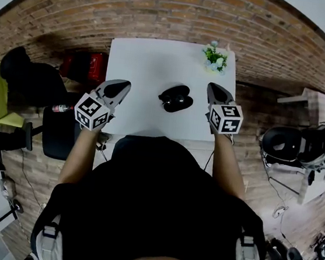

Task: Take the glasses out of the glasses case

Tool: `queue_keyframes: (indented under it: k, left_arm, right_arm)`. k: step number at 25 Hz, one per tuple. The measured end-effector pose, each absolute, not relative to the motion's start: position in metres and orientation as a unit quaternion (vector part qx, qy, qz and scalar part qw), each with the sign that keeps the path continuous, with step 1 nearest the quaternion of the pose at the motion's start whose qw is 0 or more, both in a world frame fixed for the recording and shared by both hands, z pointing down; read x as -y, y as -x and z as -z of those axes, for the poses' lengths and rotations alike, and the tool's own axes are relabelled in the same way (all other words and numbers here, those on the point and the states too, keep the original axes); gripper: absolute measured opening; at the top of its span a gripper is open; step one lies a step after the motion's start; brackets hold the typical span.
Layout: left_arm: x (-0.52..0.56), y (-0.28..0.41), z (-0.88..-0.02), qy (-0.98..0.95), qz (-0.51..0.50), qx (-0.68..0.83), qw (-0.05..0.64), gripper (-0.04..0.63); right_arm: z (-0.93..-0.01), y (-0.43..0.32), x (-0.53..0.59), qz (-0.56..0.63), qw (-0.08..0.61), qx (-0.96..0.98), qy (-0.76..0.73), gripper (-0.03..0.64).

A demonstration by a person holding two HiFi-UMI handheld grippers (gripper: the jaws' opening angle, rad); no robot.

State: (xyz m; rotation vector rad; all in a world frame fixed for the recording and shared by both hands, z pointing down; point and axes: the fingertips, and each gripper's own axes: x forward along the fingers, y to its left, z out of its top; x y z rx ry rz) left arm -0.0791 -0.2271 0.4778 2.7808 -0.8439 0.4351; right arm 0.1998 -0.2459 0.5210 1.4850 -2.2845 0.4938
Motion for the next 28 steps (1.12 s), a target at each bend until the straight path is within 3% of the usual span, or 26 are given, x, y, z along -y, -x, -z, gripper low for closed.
queue_keyframes:
  k: [28]
  left_arm:
    - [0.239,0.092,-0.489,-0.937,-0.146,0.295,0.115,0.015]
  right_arm:
    - [-0.547,-0.182,0.256,-0.185,0.228,0.817,-0.497,0.015]
